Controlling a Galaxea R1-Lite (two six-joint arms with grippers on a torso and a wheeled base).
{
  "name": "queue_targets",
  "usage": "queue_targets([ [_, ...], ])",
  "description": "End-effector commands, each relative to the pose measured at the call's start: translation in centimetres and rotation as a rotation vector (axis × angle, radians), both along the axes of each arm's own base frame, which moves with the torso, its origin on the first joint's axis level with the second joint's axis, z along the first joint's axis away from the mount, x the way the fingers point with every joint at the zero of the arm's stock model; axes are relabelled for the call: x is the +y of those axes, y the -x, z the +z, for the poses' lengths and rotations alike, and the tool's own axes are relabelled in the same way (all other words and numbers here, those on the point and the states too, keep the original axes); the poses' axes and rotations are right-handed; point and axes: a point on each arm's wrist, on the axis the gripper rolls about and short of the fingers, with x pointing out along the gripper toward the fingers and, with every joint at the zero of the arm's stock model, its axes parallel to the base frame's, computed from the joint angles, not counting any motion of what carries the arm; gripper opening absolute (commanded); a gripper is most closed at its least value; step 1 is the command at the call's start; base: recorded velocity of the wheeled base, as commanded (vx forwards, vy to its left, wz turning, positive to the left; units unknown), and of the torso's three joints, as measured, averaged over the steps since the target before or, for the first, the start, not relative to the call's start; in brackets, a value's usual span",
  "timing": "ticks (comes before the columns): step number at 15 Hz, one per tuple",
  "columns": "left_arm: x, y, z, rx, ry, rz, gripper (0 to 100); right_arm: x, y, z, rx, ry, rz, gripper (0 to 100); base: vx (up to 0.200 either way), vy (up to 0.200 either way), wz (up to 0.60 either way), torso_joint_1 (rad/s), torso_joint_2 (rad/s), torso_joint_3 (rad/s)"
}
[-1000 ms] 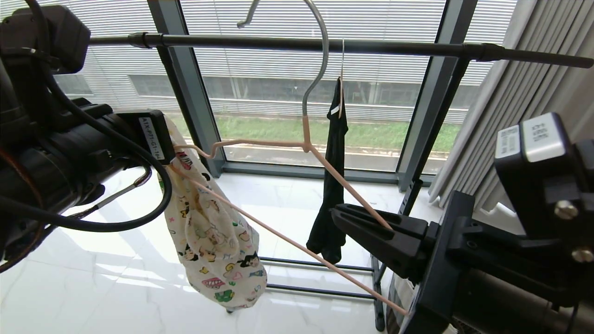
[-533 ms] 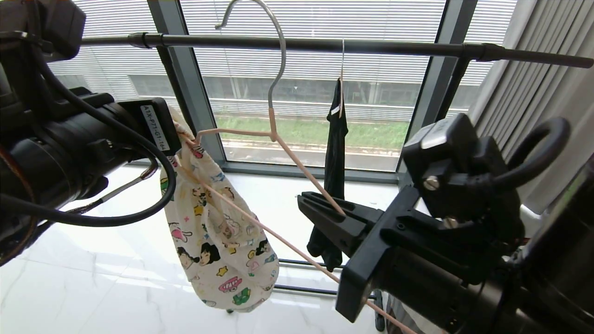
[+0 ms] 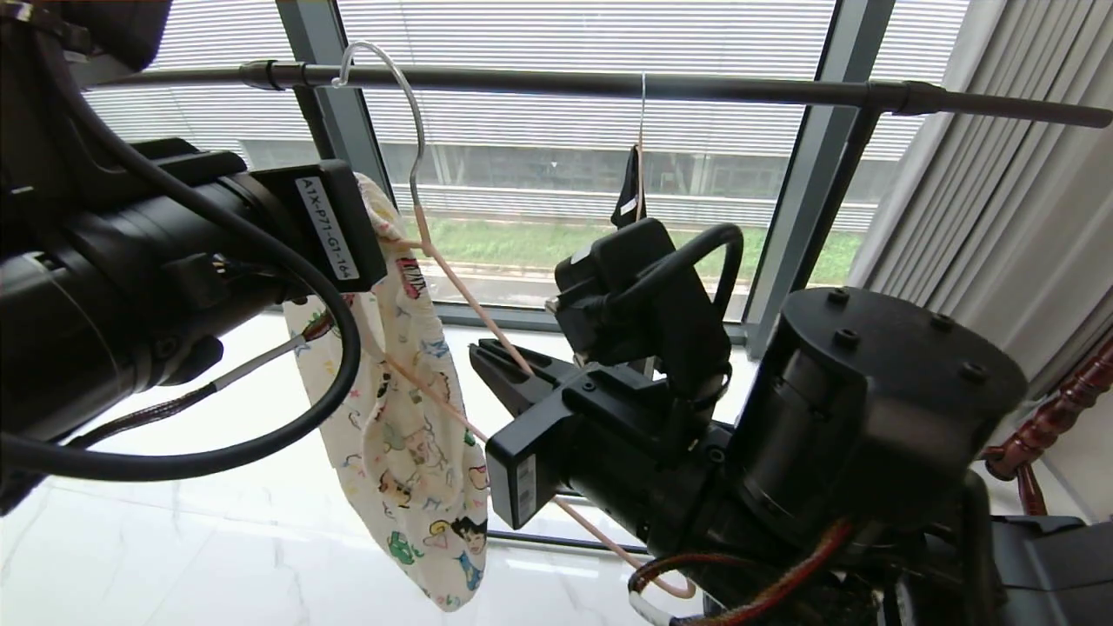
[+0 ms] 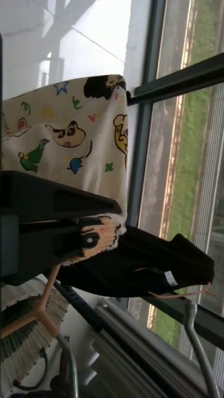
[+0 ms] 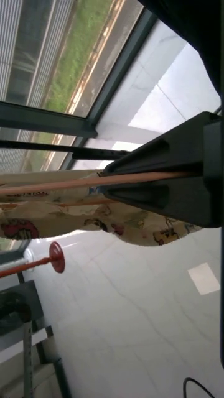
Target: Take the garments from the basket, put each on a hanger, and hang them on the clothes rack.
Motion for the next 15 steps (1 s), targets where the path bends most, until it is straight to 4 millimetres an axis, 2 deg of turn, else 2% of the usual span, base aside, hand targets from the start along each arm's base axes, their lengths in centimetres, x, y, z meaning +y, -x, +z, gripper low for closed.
queue_targets([
  [1, 0.0, 0.2, 0.0, 0.004, -0.006, -0.006, 0, 0.9, -1.0, -0.4, 0.003, 0.001, -0.042, 0, 0.000, 0.000, 0.00, 0.000, 0.00, 0.000],
  [5, 0.2, 0.4, 0.1, 0.003, -0.002, -0.009, 0, 0.9, -1.3, -0.1, 0.002, -0.012, -0.105, 0, 0.000, 0.000, 0.00, 0.000, 0.00, 0.000],
  [6, 0.3, 0.4, 0.3, -0.001, 0.003, -0.008, 100, 1.0, -1.3, 0.1, -0.002, -0.018, -0.105, 0, 0.000, 0.000, 0.00, 0.000, 0.00, 0.000],
  [12, 1.8, 1.7, 1.2, -0.036, 0.014, -0.008, 100, -0.1, -3.0, 1.1, -0.128, -0.008, -0.178, 0, 0.000, 0.000, 0.00, 0.000, 0.00, 0.000],
  [14, 3.2, 2.6, 0.6, -0.048, -0.098, -0.020, 100, -0.7, -3.3, 1.5, -0.143, -0.007, -0.189, 0, 0.000, 0.000, 0.00, 0.000, 0.00, 0.000],
  [15, 4.7, 3.1, 0.0, -0.060, -0.165, -0.060, 100, -1.6, -3.6, 1.7, -0.161, 0.000, -0.181, 0, 0.000, 0.000, 0.00, 0.000, 0.00, 0.000],
])
